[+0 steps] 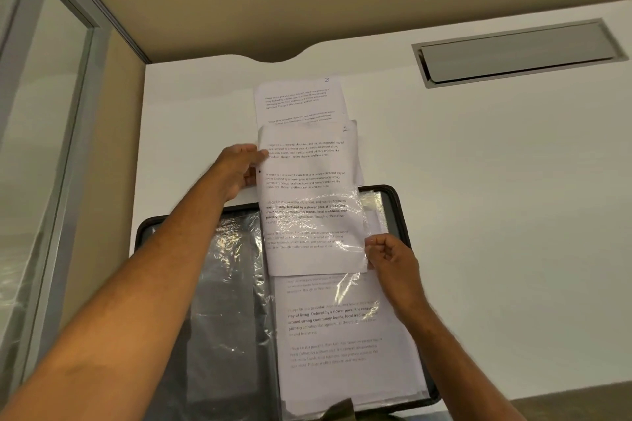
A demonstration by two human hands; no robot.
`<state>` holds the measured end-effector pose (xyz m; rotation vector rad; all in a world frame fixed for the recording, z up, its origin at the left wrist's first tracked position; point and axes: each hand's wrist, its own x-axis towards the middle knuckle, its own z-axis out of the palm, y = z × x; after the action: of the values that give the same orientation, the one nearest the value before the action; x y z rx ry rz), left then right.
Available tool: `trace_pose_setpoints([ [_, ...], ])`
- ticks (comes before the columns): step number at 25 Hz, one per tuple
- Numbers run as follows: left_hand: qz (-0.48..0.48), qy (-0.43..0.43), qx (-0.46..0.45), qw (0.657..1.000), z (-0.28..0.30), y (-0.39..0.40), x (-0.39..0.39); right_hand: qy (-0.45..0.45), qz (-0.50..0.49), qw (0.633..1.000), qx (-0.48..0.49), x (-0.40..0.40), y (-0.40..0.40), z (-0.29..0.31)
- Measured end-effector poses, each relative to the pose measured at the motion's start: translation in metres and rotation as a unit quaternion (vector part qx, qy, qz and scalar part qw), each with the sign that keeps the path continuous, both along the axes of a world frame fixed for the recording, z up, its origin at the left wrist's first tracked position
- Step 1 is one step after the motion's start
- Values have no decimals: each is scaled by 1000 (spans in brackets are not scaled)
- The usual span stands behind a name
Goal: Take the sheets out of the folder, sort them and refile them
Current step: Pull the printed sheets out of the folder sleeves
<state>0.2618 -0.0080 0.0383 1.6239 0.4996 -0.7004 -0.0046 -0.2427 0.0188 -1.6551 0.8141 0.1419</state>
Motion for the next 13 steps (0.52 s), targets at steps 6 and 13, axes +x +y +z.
trace_pose_setpoints([
  [6,-160,23,65,985,-3,21,-17,-3,-25,1000,0,-2,-1,2],
  [13,-23,-126,51,990,-2,-15,-4,1,-1,999,38,0,-6,3],
])
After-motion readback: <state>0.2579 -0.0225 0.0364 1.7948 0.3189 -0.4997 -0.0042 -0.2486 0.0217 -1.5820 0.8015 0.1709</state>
